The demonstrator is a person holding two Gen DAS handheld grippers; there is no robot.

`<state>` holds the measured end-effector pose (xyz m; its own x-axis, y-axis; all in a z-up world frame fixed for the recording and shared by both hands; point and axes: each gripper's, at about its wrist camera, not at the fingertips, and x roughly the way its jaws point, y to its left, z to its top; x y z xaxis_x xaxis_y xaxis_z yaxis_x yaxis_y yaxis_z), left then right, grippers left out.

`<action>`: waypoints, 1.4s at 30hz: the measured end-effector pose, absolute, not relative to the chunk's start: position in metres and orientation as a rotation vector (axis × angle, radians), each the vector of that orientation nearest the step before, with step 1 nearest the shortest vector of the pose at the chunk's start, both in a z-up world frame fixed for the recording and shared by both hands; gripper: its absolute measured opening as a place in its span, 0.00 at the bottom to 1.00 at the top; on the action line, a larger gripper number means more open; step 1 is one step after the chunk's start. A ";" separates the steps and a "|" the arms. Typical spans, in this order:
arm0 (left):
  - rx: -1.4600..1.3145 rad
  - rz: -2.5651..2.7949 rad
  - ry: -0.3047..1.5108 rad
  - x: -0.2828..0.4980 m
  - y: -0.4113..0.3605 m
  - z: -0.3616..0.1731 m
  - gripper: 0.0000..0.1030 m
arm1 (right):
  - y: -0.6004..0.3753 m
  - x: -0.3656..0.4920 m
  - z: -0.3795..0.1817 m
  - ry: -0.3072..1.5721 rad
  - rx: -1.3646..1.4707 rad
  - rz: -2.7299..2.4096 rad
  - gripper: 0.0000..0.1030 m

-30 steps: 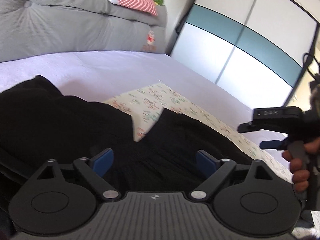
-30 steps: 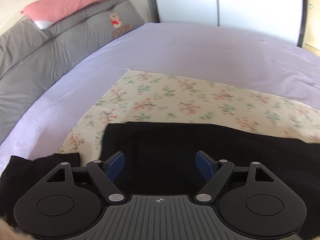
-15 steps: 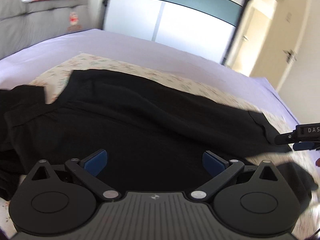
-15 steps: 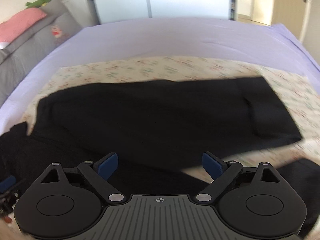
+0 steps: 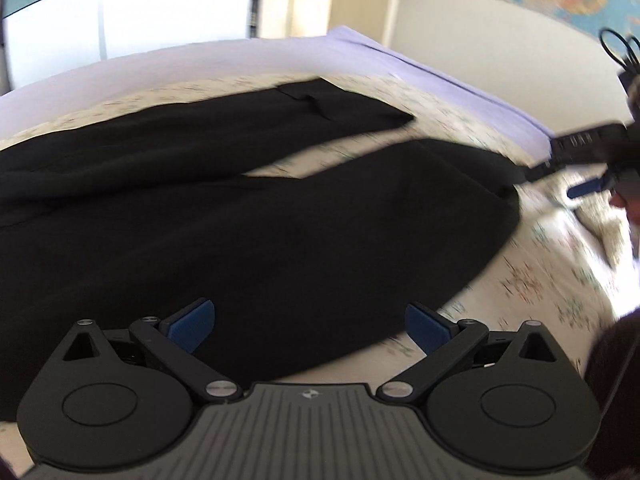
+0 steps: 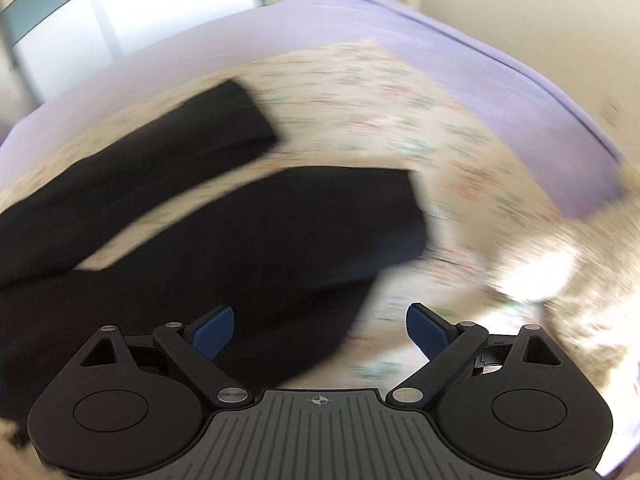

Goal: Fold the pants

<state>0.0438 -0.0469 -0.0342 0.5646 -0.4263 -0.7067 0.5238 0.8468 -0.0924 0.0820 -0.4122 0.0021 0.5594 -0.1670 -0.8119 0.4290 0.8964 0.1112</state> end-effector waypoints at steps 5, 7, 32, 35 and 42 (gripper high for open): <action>0.190 -0.667 0.837 0.046 -0.075 -0.052 1.00 | -0.460 0.064 -0.019 0.886 0.442 -0.444 0.69; 0.231 -0.668 0.805 0.043 -0.081 -0.054 1.00 | -0.476 0.059 -0.030 0.890 0.481 -0.445 0.56; 0.298 -0.738 0.703 0.046 -0.121 -0.061 0.74 | -0.519 0.139 -0.051 0.838 0.588 -0.458 0.40; 0.298 -0.731 0.696 0.046 -0.120 -0.059 0.51 | -0.520 0.129 -0.061 0.808 0.655 -0.412 0.30; 0.250 -0.815 0.702 0.036 -0.111 -0.036 0.51 | -0.500 0.116 -0.026 0.861 0.494 -0.421 0.02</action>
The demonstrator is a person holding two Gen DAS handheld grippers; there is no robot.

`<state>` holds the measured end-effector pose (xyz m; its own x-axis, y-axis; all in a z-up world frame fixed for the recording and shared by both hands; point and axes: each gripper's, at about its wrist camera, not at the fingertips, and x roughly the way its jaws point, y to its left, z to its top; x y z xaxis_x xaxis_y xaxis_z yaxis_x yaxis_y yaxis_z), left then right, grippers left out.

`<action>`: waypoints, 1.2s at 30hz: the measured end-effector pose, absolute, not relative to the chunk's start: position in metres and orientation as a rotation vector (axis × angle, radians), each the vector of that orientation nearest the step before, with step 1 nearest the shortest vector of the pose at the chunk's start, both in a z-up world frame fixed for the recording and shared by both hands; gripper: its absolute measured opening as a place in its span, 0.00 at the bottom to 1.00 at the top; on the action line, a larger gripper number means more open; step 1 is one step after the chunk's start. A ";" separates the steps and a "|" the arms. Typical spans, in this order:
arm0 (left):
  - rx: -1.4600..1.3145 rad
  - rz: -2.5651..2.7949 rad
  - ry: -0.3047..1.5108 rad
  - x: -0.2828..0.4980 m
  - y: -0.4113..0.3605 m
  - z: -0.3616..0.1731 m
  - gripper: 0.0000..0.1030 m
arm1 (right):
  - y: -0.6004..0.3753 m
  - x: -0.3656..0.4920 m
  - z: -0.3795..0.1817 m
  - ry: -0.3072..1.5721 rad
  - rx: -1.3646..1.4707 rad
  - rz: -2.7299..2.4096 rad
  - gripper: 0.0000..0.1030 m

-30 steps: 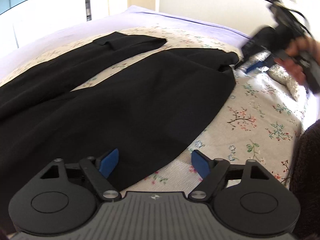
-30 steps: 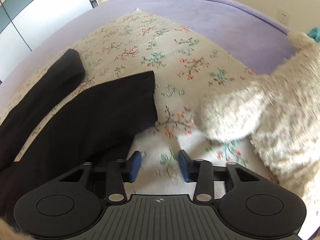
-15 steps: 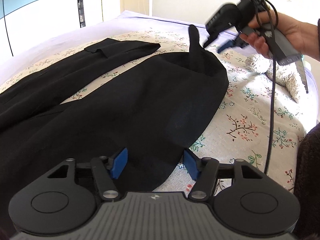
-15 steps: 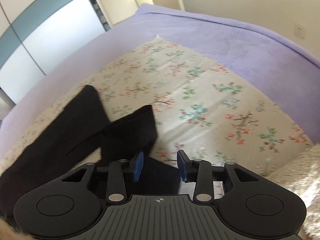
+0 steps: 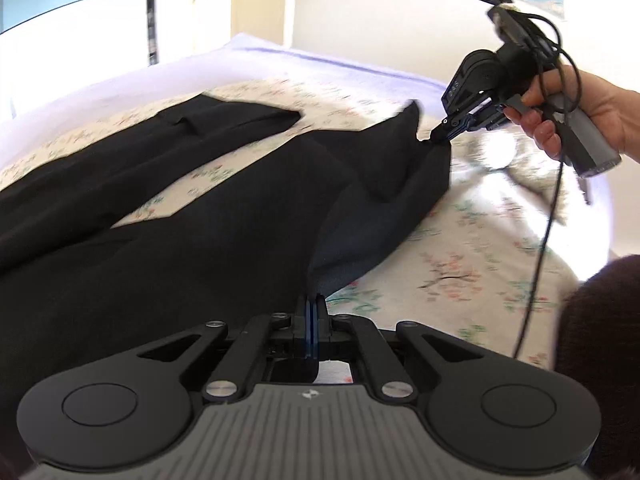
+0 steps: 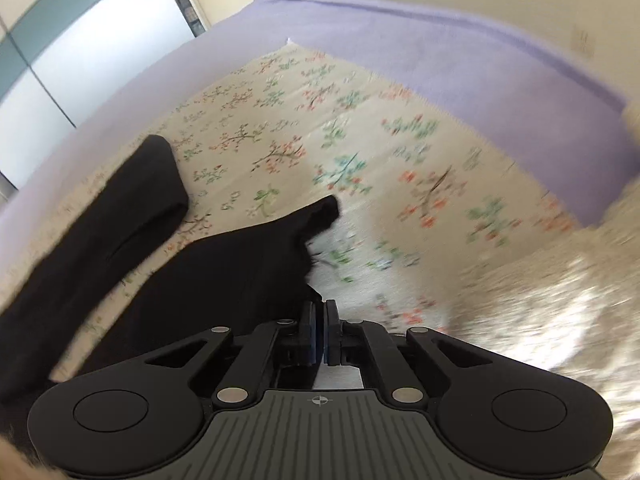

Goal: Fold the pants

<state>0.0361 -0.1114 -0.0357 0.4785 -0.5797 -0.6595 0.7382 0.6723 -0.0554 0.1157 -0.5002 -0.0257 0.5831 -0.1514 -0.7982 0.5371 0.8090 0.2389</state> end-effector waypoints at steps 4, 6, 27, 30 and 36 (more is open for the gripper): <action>0.253 -0.920 0.729 0.024 -0.113 -0.027 0.51 | -0.498 0.093 -0.005 0.904 0.370 -0.512 0.02; 0.273 -0.978 0.763 0.016 -0.115 -0.028 0.52 | -0.495 0.080 -0.002 0.939 0.303 -0.550 0.02; 0.252 -0.847 0.673 0.044 -0.094 -0.020 1.00 | -0.514 0.109 -0.027 0.897 0.263 -0.473 0.58; 0.190 -0.762 0.693 0.069 -0.082 -0.019 1.00 | -0.523 0.126 -0.046 0.872 0.291 -0.496 0.58; 0.198 -0.694 0.682 0.090 -0.080 -0.021 1.00 | -0.515 0.134 -0.062 0.835 0.256 -0.423 0.02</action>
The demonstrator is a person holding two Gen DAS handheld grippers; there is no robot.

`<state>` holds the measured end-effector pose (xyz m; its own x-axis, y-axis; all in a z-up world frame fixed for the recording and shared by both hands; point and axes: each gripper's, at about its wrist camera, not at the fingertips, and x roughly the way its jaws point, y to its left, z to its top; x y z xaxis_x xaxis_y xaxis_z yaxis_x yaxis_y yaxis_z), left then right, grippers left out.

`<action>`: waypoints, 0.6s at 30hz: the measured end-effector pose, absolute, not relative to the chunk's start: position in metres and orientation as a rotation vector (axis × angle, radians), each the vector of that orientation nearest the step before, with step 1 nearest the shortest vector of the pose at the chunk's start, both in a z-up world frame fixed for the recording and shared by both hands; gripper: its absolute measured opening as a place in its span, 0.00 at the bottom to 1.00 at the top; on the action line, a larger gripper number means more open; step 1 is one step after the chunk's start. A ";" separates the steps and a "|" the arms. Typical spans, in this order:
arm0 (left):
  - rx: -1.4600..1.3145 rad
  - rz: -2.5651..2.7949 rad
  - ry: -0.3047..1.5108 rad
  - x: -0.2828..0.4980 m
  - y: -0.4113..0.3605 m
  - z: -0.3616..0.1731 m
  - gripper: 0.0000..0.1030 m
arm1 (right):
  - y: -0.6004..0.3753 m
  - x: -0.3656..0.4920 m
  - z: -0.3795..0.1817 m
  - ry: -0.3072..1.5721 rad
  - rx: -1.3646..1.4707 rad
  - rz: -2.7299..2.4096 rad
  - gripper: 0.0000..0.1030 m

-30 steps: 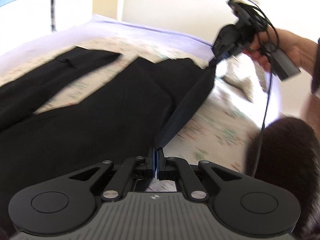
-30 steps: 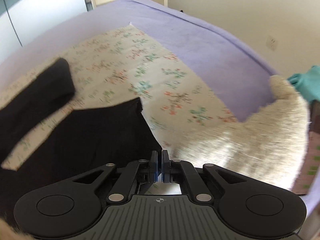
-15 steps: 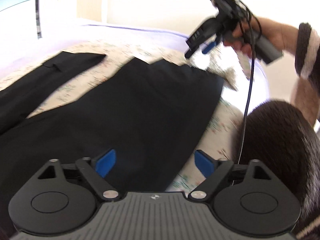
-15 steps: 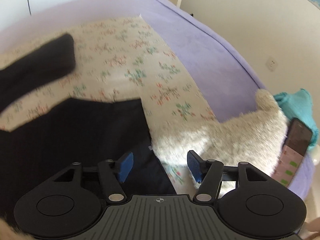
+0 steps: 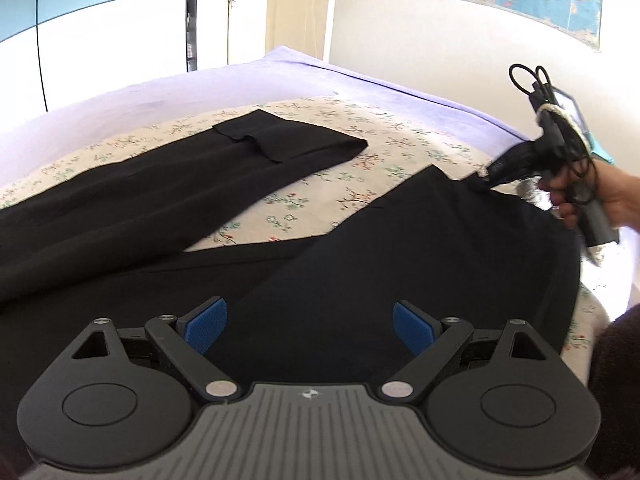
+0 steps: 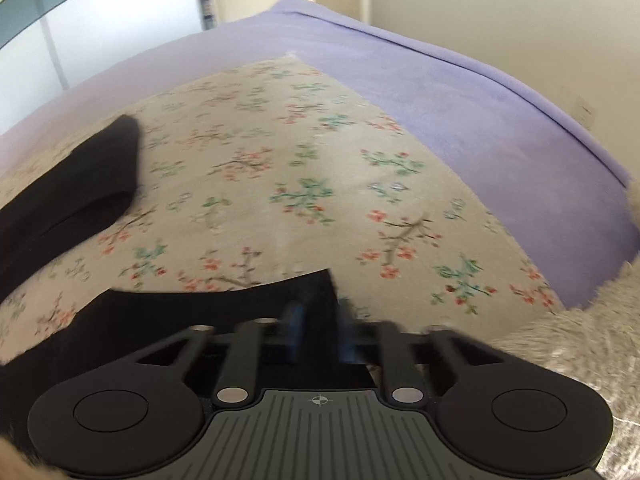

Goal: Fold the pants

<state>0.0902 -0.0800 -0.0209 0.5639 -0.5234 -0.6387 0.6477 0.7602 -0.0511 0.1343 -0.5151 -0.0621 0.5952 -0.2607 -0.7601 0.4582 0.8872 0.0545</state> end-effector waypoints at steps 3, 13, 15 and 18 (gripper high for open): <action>0.198 -0.683 0.680 0.093 -0.077 -0.022 1.00 | -0.506 0.132 -0.057 0.895 0.121 -0.530 0.01; 0.183 -0.601 0.675 0.106 -0.074 -0.025 1.00 | -0.470 0.138 -0.012 0.770 -0.029 -0.493 0.60; 0.168 -0.581 0.672 0.109 -0.073 -0.024 1.00 | -0.455 0.151 -0.004 0.743 -0.022 -0.391 0.60; 0.143 -0.559 0.665 0.115 -0.070 -0.023 1.00 | -0.426 0.175 0.000 0.712 -0.028 -0.262 0.60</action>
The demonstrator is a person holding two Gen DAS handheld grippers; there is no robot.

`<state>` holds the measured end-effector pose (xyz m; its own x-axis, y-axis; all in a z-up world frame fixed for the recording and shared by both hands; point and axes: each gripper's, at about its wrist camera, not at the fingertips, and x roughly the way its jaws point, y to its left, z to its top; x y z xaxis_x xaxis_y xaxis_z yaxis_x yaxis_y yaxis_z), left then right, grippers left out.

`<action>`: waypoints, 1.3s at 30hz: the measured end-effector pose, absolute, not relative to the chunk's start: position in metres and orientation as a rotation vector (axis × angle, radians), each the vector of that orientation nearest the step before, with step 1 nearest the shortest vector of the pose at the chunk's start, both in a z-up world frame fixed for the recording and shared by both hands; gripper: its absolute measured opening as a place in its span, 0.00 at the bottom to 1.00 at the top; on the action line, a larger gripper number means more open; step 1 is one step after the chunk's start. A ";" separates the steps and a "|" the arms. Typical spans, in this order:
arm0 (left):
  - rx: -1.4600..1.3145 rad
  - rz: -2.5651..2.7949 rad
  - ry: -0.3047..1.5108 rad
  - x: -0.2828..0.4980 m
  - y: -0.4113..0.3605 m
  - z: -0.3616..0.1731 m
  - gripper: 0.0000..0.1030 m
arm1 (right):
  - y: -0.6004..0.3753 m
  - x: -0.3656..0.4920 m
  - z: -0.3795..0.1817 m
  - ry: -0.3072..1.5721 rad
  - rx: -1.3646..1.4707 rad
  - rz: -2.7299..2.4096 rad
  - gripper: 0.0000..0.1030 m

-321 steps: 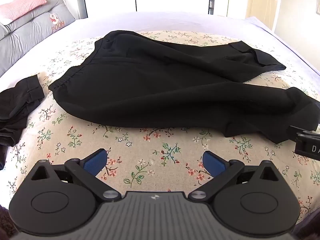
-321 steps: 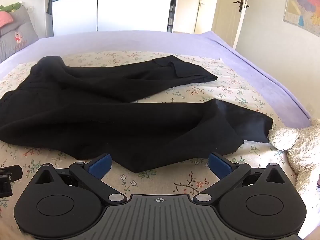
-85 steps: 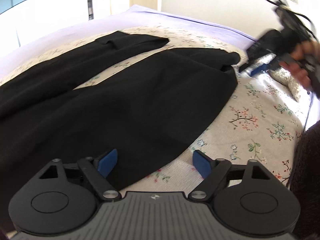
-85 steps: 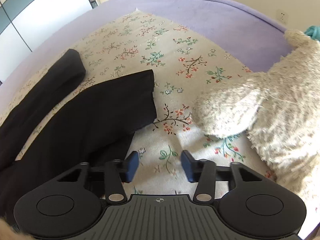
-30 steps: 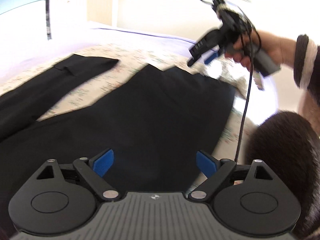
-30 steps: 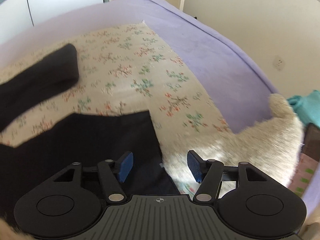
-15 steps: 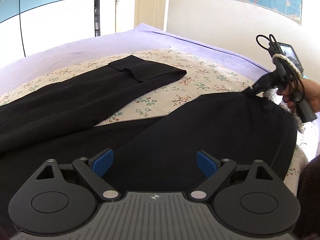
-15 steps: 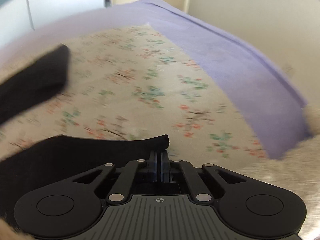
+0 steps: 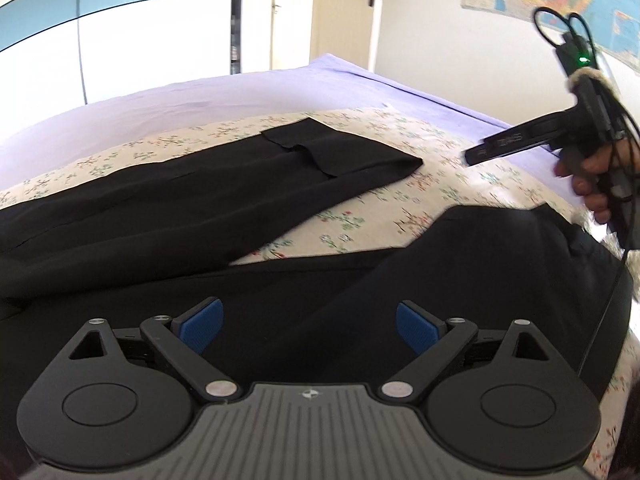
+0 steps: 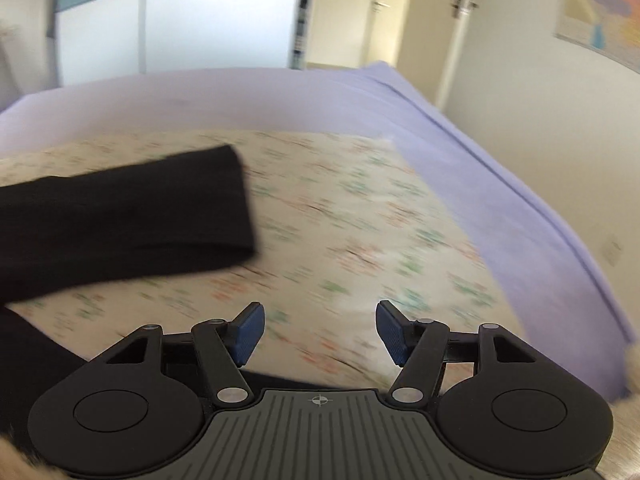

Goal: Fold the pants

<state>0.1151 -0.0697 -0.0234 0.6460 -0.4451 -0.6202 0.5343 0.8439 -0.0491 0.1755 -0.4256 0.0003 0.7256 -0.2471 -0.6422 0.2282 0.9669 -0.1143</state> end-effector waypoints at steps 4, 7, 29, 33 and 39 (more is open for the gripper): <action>0.125 -0.530 0.654 0.124 -0.063 -0.023 1.00 | -0.387 0.216 -0.008 0.701 -0.045 -0.119 0.60; 0.116 -0.511 0.646 0.129 -0.059 -0.022 1.00 | -0.365 0.246 -0.018 0.702 -0.086 -0.052 0.60; 0.112 -0.414 0.674 0.329 -0.146 0.000 1.00 | -0.434 0.299 -0.035 0.550 0.099 0.040 0.04; 0.253 -0.424 0.647 0.380 -0.198 -0.012 1.00 | -0.484 0.288 -0.032 0.461 0.198 -0.059 0.04; 0.422 -0.475 0.650 0.432 -0.257 -0.034 1.00 | -0.577 0.279 -0.063 0.489 0.502 -0.279 0.04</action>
<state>0.4323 -0.2566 -0.0342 0.6977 -0.2848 -0.6573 0.5404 0.8116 0.2219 0.2790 -0.5772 -0.0627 0.8490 -0.1360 -0.5106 0.3700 0.8429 0.3907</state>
